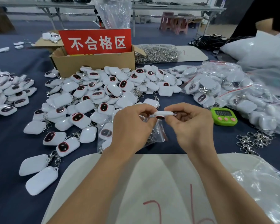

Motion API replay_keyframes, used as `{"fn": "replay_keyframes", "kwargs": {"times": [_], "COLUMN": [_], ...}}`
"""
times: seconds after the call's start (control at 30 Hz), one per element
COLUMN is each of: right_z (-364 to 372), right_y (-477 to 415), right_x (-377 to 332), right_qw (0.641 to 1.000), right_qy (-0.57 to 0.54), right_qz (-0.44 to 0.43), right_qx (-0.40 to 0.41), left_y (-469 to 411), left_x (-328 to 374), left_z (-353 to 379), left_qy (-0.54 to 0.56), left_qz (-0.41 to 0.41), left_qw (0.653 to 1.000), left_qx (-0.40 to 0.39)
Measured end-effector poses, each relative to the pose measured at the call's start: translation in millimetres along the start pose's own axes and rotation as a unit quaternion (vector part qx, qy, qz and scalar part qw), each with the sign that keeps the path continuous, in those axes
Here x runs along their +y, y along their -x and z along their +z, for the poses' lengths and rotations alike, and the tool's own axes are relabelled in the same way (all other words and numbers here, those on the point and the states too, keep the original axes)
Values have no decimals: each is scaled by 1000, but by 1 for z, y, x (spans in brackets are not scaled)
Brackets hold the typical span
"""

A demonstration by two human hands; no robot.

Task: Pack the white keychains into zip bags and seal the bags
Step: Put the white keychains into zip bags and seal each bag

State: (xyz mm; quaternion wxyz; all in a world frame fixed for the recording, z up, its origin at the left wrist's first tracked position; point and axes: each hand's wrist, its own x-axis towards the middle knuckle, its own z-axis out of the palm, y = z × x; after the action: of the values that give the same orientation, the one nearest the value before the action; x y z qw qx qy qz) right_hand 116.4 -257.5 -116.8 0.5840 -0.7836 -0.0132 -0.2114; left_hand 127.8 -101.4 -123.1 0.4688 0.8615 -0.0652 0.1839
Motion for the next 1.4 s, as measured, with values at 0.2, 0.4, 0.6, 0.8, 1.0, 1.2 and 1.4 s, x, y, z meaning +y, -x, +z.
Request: {"fn": "replay_keyframes", "kwargs": {"times": [0.2, 0.4, 0.6, 0.8, 1.0, 1.2, 1.4], "right_z": [-1, -5, -3, -12, -14, -6, 6], "right_y": [-3, -5, -5, -6, -13, -8, -9], "right_x": [-4, -7, -6, 5, 10, 16, 11], "right_qw": [970, 969, 981, 984, 985, 991, 975], "right_qy": [-171, -157, -91, -36, -17, 56, 105], "right_qz": [170, 176, 157, 170, 163, 120, 102], "right_qx": [-41, -80, -67, 41, 58, 0, -166], "left_y": [-1, -3, 1, 6, 8, 11, 12], "left_x": [1, -4, -1, 6, 16, 21, 19], "left_z": [3, 4, 5, 13, 19, 16, 14], "left_qy": [33, -4, -15, -241, -195, -106, -42], "left_qz": [104, 71, 65, -14, 6, 22, 69], "left_qw": [993, 997, 998, 969, 974, 990, 996], "left_qx": [-33, -22, 9, -50, -115, -89, -46]}}
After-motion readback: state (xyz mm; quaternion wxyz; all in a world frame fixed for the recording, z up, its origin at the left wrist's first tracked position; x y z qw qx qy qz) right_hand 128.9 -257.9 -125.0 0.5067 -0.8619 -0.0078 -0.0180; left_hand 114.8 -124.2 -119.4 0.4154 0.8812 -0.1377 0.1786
